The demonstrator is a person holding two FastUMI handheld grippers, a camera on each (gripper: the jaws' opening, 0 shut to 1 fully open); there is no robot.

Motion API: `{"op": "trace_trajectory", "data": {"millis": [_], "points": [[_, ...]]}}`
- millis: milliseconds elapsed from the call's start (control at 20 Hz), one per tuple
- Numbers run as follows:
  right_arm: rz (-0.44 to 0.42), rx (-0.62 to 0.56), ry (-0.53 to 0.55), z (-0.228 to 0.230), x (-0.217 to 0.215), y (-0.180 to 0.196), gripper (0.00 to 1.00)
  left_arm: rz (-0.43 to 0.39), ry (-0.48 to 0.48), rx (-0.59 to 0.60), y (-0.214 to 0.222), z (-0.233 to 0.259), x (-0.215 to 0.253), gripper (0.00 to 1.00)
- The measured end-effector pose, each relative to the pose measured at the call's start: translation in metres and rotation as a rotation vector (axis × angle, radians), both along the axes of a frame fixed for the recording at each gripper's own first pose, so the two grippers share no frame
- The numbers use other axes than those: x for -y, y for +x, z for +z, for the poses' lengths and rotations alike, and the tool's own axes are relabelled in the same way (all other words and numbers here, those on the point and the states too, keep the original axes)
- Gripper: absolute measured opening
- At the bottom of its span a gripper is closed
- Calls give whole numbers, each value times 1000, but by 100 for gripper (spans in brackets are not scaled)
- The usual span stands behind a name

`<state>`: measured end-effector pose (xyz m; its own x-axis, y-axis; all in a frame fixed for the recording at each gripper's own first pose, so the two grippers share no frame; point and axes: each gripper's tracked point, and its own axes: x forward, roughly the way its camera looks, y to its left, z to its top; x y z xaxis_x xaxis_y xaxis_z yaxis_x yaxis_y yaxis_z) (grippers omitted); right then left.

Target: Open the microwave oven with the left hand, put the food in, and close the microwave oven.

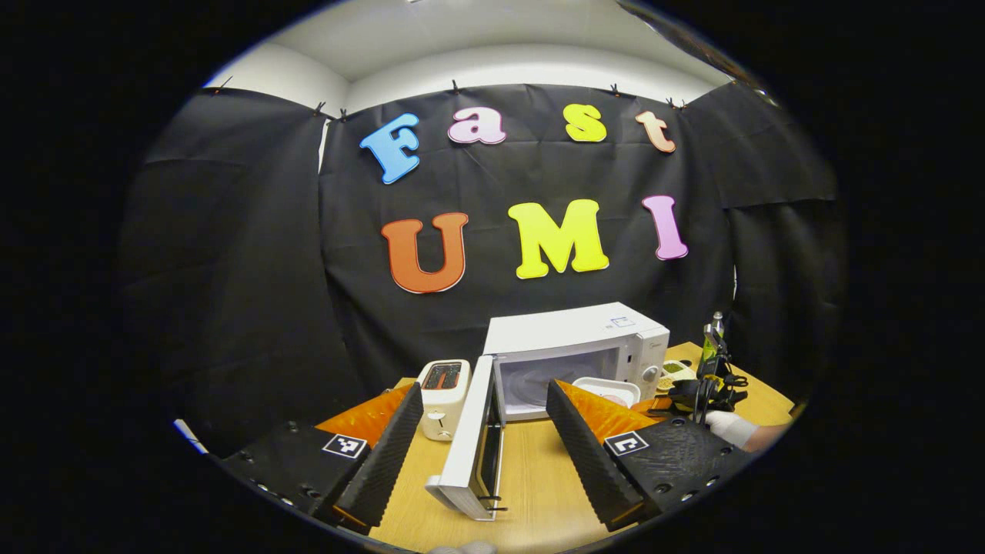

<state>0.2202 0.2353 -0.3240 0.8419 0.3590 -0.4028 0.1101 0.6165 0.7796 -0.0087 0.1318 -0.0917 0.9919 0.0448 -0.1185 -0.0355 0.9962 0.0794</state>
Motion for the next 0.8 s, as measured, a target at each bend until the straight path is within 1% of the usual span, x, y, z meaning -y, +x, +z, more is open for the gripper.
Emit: {"op": "trace_trajectory", "data": {"millis": [50, 100, 200, 300, 350, 400, 450, 650, 750, 800], "points": [[-48, 2, 22, 2, -10, 4, 0, 6, 5, -2, 2, -3, -7, 96], [-95, -1, 44, 0, -18, 9, 4, 13, 5, -3, 5, -5, -14, 96], [-160, 11, 91, 3, -38, 21, 4, 32, -9, -11, 9, -14, -25, 96], [-198, 31, 134, 5, -59, 38, 4, 49, -10, -26, 12, -27, -35, 96], [-211, 31, 134, 3, -65, 46, 0, 54, -10, -34, 12, -33, -39, 96], [-229, 30, 132, 0, -70, 56, 0, 59, -8, -44, 14, -40, -43, 96], [-250, 29, 139, 0, -73, 66, 4, 64, -3, -54, 16, -47, -47, 96], [-376, 67, 185, 2, -73, 108, 4, 88, -1, -87, 23, -65, -61, 96], [-412, 73, 210, -2, -75, 128, 4, 92, 2, -100, 26, -71, -66, 96], [-420, 66, 219, -6, -77, 136, 0, 91, 4, -103, 28, -74, -68, 96]]}}
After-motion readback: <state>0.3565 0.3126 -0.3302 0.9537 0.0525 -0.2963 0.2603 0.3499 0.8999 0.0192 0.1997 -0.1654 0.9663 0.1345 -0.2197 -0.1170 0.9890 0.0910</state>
